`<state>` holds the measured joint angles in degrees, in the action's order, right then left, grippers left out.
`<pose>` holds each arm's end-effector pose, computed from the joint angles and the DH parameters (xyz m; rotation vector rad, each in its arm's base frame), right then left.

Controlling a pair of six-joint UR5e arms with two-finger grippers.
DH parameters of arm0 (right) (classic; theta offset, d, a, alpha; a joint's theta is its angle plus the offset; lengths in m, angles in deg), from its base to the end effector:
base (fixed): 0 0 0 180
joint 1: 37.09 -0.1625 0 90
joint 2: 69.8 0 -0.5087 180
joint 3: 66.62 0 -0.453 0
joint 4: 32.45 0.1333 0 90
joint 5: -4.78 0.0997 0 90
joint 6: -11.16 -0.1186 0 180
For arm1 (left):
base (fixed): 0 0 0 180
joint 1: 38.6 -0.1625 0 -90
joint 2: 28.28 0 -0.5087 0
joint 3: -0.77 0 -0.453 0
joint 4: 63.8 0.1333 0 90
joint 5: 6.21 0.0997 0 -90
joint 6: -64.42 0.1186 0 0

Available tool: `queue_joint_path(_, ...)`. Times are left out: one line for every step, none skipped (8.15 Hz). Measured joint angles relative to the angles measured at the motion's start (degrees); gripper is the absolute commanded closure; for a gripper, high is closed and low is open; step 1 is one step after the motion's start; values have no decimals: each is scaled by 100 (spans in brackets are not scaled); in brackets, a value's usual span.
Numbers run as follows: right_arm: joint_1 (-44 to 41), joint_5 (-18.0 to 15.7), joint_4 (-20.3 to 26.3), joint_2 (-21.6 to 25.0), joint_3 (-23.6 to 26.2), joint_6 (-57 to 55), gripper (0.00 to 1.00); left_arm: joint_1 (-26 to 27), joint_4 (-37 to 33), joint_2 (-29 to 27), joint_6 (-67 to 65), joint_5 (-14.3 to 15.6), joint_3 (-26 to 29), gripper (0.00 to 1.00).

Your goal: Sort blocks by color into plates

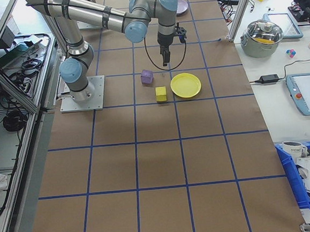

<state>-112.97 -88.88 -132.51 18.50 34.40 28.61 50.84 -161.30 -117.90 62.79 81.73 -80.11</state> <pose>-0.0125 -0.5651 0.4484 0.0921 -3.0899 -0.0959 -0.1322 -0.5485 0.6310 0.0584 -3.1043 0.0537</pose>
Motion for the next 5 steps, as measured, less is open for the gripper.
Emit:
queue_joint_path(159, -19, 23, -115, 15, 116, 0, 13, 27, -15, 1, 1, 0, 0)
queue_joint_path(301, -55, 41, -255, 57, 185, 0, 22, 50, -28, -1, -8, -3, 0)
queue_joint_path(425, -76, 38, -379, 158, 240, 0, 25, 64, -33, -1, -12, -5, 0)
queue_joint_path(519, -99, -32, -499, 283, 275, 0, 27, 73, -36, 8, -6, -6, 0)
queue_joint_path(584, -174, -112, -634, 373, 292, 0, 29, 78, -39, 15, 2, -6, 0)
